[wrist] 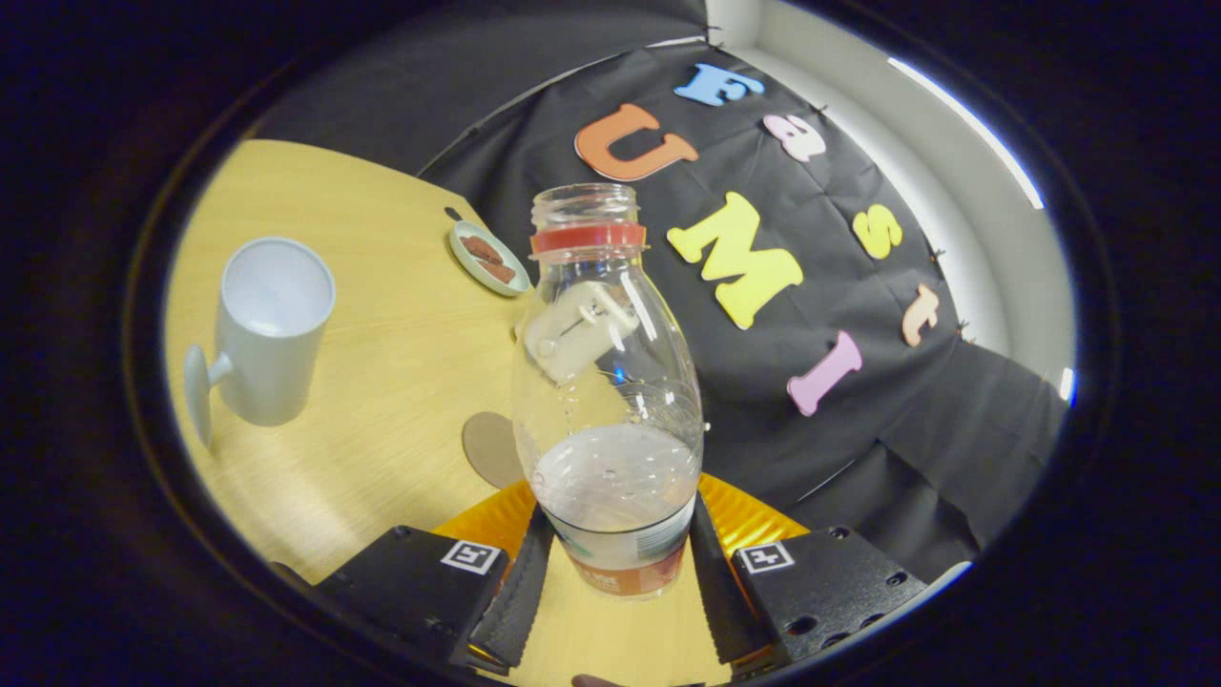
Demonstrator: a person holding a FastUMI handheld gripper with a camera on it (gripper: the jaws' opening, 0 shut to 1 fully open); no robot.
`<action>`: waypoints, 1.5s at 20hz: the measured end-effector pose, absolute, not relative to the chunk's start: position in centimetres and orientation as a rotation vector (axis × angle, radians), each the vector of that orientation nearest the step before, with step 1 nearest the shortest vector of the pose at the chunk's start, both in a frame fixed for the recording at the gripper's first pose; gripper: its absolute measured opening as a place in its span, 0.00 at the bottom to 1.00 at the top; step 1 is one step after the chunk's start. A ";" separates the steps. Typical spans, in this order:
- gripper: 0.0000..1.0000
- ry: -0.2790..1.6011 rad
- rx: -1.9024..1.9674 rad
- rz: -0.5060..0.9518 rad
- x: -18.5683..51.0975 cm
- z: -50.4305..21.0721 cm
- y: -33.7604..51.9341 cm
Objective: Take the bottle from table, then pour the juice into the cup, finally place the bottle on the coaster
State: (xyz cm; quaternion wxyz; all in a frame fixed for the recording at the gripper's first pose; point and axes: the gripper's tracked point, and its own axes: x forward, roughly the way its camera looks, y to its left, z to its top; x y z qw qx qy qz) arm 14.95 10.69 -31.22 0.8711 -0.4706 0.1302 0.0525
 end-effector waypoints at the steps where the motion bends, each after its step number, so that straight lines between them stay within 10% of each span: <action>1: 0.76 0.253 -1.035 0.109 14.8 -31.2 10.9; 30: 0.76 0.071 -1.588 0.147 14.3 -30.2 16.2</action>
